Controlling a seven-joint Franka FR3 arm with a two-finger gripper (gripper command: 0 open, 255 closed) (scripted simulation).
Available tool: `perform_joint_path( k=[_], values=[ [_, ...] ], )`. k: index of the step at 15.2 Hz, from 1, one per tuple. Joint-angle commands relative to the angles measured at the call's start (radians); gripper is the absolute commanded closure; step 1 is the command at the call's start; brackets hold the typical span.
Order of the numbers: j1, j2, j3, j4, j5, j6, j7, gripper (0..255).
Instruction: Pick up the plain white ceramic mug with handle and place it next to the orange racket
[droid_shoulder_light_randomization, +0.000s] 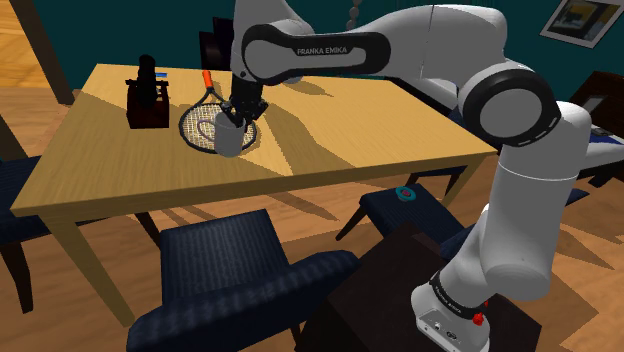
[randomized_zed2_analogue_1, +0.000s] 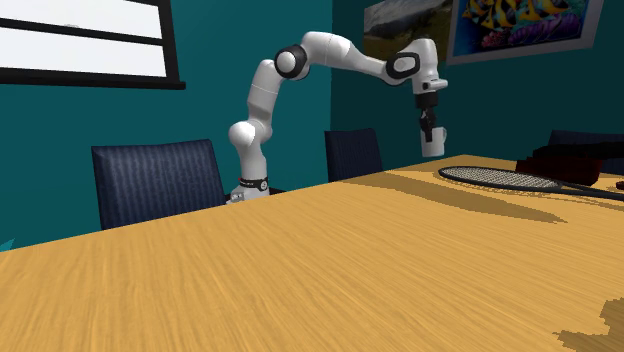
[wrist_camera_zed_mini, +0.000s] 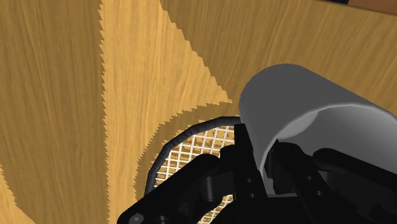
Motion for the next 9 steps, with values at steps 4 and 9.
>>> perform_joint_path(
  k=[4,9],
  values=[
    [-0.002,0.008,-0.002,-0.057,-0.003,0.065,0.004,255],
    [-0.002,0.013,-0.002,-0.079,-0.005,0.093,0.006,255]
  ],
)
